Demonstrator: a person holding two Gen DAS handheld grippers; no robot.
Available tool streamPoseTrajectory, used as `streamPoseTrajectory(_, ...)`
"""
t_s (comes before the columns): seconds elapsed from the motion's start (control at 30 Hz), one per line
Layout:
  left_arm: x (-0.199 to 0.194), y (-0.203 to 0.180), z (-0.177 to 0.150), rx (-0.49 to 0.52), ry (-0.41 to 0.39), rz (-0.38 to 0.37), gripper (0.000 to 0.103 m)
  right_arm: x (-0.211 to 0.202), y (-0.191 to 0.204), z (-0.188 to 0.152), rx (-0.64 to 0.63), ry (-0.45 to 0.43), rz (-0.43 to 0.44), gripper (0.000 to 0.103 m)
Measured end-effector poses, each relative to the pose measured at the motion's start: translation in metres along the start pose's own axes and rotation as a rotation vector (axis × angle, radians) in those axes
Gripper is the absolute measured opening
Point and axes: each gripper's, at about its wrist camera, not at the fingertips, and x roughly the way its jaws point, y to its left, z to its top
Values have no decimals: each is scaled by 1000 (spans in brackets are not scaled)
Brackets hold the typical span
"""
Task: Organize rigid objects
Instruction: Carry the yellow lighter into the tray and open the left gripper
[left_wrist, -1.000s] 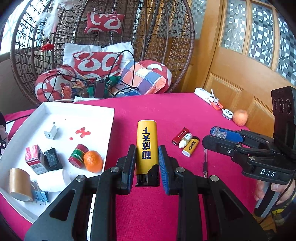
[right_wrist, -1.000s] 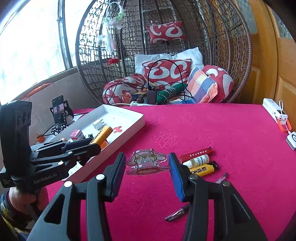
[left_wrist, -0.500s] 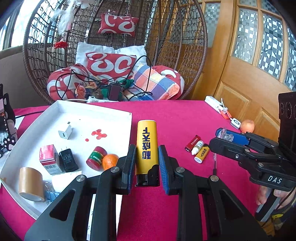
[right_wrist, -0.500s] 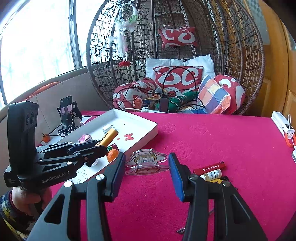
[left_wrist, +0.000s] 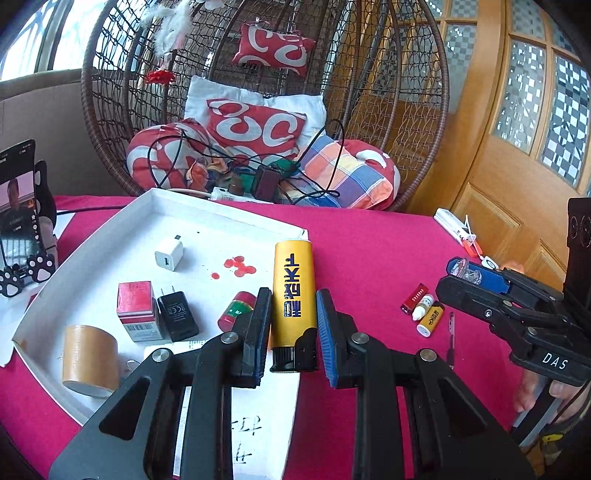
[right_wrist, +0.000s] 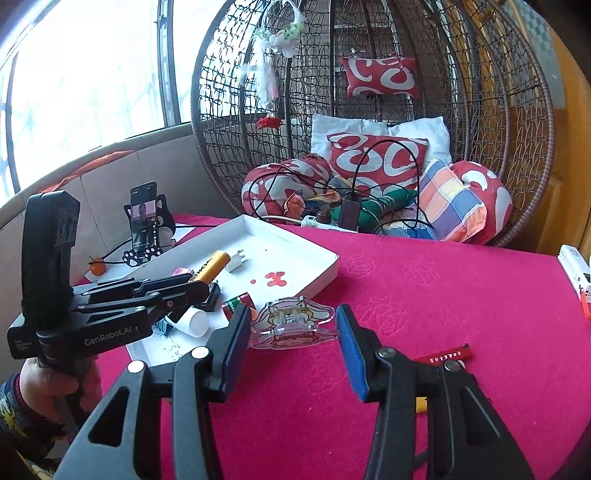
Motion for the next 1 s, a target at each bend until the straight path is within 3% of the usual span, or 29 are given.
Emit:
streamPoseTrajectory(0.6, -5, 39, 8, -78, -32, 60, 24, 39, 12, 21, -43, 39, 36, 47)
streamPoseTrajectory(0.8, 4, 71, 24, -143, -31, 74, 24, 67, 8, 32, 43, 77, 71, 47)
streamPoseTrajectory(1.0, 11, 108, 35, -200, -24, 144, 24, 97, 11, 32, 140, 129, 104, 47)
